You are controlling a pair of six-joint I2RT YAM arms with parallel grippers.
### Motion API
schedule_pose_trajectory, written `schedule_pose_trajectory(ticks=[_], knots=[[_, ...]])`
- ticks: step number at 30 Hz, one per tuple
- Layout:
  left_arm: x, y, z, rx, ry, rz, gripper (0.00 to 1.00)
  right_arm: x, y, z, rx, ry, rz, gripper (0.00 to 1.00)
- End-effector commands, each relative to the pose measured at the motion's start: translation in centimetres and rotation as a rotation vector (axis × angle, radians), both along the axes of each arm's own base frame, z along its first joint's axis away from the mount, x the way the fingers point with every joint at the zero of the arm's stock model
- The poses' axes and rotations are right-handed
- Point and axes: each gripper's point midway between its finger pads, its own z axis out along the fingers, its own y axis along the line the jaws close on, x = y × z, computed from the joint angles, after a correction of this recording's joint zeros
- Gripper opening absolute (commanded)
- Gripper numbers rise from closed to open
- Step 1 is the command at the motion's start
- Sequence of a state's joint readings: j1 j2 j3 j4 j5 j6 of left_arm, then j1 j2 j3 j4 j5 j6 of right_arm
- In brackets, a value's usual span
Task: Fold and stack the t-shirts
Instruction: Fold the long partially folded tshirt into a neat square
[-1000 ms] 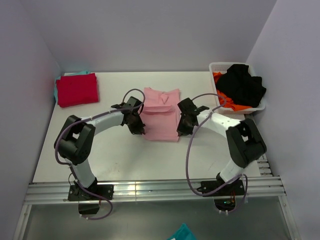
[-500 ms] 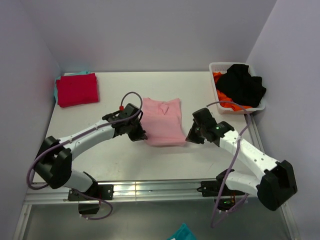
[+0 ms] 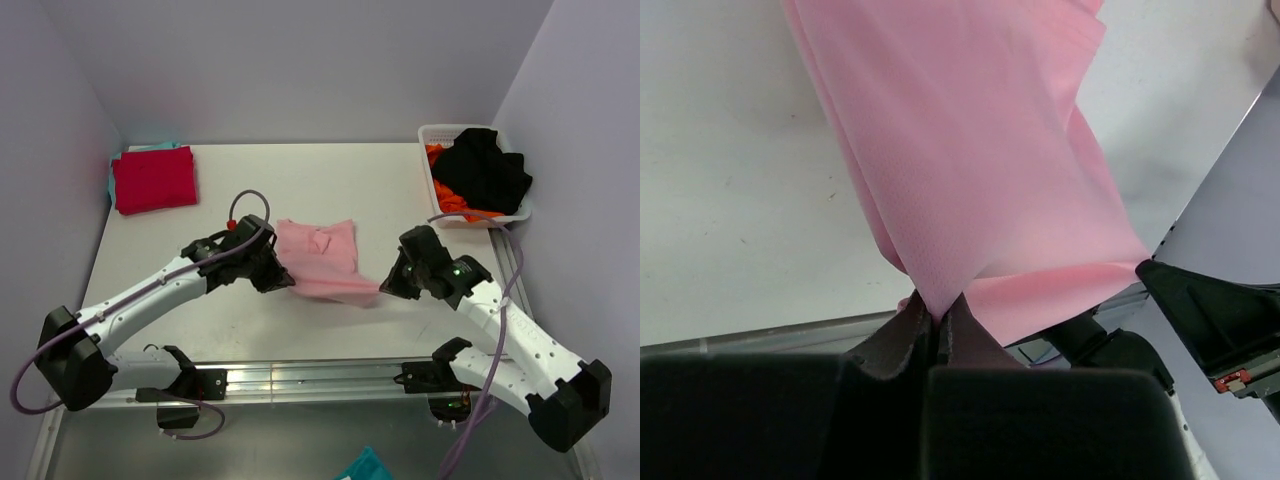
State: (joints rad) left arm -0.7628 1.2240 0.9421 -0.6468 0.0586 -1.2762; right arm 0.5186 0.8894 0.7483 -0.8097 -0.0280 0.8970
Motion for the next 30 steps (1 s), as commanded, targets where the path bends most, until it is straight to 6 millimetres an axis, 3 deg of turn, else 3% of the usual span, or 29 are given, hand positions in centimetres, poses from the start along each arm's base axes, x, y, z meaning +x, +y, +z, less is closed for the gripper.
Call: schedule_pose_trajectory(ticks=[1,3,7,12,13,14,16,17,19,20,21,22,26,28,29,30], knots=[[1.2,0.4,1.4,0.041,-0.01,0.036,0.01,1.1,-0.6,1.4,-0.068,-0.007,-0.011,0.0],[2.0,0.2,1.0,0.062,0.001,0.03,0.0,2.1,-0.3,1.5,-0.093,0.002,0.005,0.0],[4.5,0.1,1.4,0.045,-0.013,0.032,0.0,5.0,0.9,3.6,-0.11,-0.029,0.023,0.0],[8.4,1.6,0.7,0.041,0.002,0.064,0.0,9.1,2.9,4.8,-0.132,-0.027,0.052,0.0],[9.3,1.5,1.3,0.03,-0.008,0.059,0.0,9.8,3.2,4.9,-0.135,-0.027,0.058,0.0],[10.1,1.6,0.2,0.051,0.009,0.04,0.0,10.5,3.3,5.0,-0.141,-0.027,0.063,0.0],[12.0,1.6,0.6,0.027,0.007,0.028,0.0,12.5,4.2,4.8,-0.149,-0.016,0.071,0.0],[13.1,2.0,-1.1,0.048,0.034,0.018,0.0,13.2,4.4,4.7,-0.157,-0.012,0.078,0.0],[15.2,1.6,-0.9,0.03,0.025,0.001,0.0,15.5,4.9,4.3,-0.175,-0.003,0.075,0.0],[15.9,1.4,-2.6,0.039,0.062,-0.019,0.0,16.1,5.1,4.0,-0.181,0.007,0.081,0.0],[16.9,1.7,-2.9,0.034,0.069,-0.015,0.0,17.6,5.5,3.6,-0.185,0.015,0.077,0.0],[18.3,1.3,-2.2,0.019,0.047,-0.018,0.0,18.3,5.6,3.4,-0.189,0.022,0.077,0.0],[23.3,0.9,-3.2,-0.027,0.054,-0.034,0.0,22.4,5.7,2.0,-0.221,0.054,0.064,0.0],[24.8,0.9,-3.7,-0.043,0.063,-0.045,0.0,23.7,5.7,1.4,-0.229,0.07,0.057,0.0],[25.6,0.9,-5.6,-0.043,0.097,-0.047,0.0,24.1,5.5,1.1,-0.236,0.085,0.054,0.0],[26.5,1.2,-5.8,-0.067,0.106,-0.046,0.0,25.5,5.5,0.6,-0.238,0.086,0.046,0.0]])
